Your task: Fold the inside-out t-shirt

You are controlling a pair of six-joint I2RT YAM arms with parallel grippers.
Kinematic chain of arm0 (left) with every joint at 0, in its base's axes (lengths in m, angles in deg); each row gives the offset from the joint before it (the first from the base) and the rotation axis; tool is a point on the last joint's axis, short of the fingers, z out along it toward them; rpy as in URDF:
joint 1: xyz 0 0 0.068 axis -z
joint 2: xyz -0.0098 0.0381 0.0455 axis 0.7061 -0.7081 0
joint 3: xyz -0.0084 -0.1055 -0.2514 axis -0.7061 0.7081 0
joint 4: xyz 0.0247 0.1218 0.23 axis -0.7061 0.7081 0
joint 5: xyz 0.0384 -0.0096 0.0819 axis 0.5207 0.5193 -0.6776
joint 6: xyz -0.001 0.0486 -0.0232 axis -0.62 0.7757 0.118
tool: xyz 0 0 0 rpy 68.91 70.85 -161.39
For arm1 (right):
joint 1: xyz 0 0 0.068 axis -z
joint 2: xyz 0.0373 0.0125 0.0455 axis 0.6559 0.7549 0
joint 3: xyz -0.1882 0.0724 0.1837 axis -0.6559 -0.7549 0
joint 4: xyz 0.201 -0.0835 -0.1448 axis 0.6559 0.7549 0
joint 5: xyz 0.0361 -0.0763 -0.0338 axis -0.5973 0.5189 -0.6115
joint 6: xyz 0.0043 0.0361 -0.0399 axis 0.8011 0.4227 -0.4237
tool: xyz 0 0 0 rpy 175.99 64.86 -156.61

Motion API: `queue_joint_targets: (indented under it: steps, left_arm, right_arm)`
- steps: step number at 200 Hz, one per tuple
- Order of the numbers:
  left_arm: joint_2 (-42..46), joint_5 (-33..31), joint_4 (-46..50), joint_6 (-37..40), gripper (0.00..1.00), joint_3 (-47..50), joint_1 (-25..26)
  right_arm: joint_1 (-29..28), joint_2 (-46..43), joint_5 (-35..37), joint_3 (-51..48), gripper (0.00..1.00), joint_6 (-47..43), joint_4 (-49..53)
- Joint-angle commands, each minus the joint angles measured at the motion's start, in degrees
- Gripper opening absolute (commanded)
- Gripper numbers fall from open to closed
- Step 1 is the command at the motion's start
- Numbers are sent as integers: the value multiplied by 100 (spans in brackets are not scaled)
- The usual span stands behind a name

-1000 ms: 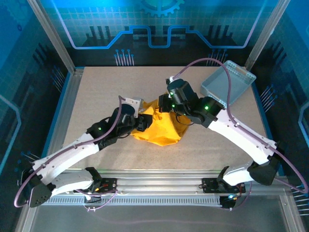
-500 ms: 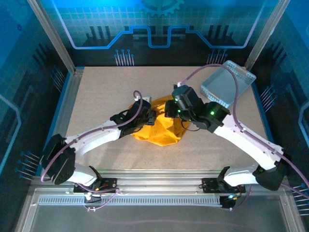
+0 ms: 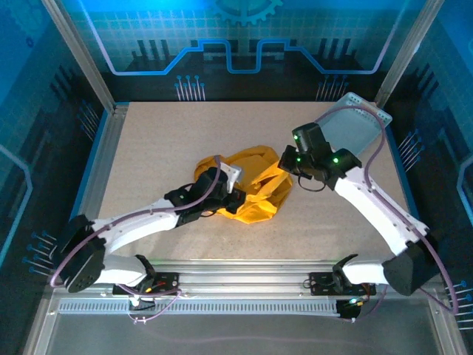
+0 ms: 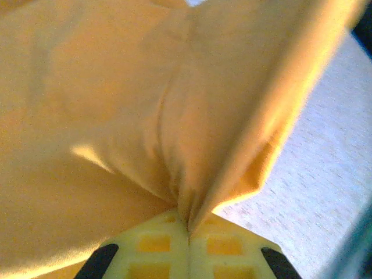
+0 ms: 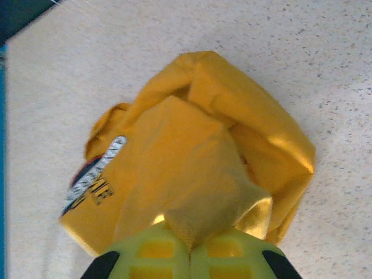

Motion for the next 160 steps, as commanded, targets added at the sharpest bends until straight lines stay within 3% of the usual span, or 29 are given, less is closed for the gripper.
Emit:
queue_joint_targets:
  steps: [1,29,48,67,81,106,133,160]
  left_arm:
    - [451,955,234,230,0,377,2]
    - [312,835,386,213,0,519,-128]
    - [-238,1021,393,-33,0,385,-628]
    - [-684,856,461,-266,0,237,-929]
    - [-926,676,597,-344,0,64,-932]
    - [-1050,869,381,-600,0,66,-927]
    - [-837,821,31,-799,0,286,-928]
    - [-667,829,-272,-936,0,451,-926]
  right_arm:
    - [258,690,-328,321,0,-752,-46]
    - [244,2089,-739,1109,6,-1630,-38]
    - [99,2847,-713,1678,9,-1959,-136]
    - [-11,3566,-676,2376,20,-2148,-44]
    - [-94,3907,-385,2854,36,-2298,263]
    - [-357,3241,57,2546,54,-2718,270]
    - [-864,2033,-62,1458,50,-2653,-124]
    - [-1262,1584,-558,619,41,-1942,-637]
